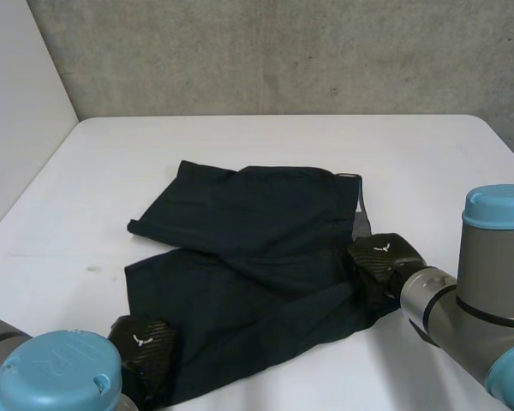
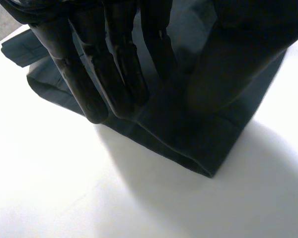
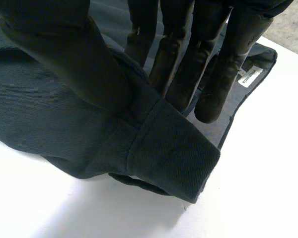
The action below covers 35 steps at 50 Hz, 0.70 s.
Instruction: Fold the shorts.
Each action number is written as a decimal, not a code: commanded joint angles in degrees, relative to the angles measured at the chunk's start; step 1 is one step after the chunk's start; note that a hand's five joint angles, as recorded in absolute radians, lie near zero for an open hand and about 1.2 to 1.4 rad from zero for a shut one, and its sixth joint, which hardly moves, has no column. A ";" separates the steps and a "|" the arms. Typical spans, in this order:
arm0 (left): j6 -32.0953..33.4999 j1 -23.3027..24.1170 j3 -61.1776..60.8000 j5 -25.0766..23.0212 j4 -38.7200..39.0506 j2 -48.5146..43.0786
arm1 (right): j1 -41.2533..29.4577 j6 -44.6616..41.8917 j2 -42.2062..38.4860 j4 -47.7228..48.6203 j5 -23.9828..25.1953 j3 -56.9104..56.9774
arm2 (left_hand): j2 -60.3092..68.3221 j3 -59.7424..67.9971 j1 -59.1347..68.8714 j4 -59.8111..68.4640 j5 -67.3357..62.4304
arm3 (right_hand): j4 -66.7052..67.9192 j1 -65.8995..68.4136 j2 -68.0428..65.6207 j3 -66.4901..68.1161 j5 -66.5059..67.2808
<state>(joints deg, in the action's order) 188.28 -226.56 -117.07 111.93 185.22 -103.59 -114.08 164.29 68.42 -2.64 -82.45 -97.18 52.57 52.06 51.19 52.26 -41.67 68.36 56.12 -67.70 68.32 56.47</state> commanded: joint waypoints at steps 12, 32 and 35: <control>11.56 -0.20 -0.44 -0.57 -13.28 9.35 | 0.87 -28.98 6.44 -17.19 -0.43 -5.64 | 27.43 27.94 28.81 27.74 -28.33 | 11.64 23.88 -12.30 11.68 13.53; 24.24 -7.14 17.48 -5.23 -12.44 5.52 | 4.31 -30.09 6.30 -22.94 0.80 7.16 | 27.43 27.94 28.81 27.74 -28.33 | 11.64 23.88 -12.30 11.68 13.53; 25.82 -7.93 25.56 -5.32 -6.03 -2.47 | 3.78 -27.10 1.46 -20.66 -0.52 12.88 | 27.43 27.94 28.81 27.74 -28.33 | 11.64 23.88 -12.30 11.68 13.53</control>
<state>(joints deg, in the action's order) 211.80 -231.50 -103.87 106.73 168.92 -94.64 -109.13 129.79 79.24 -27.80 -81.37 -94.78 68.60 68.12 63.93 68.96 -57.90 68.36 56.12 -67.71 68.32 56.63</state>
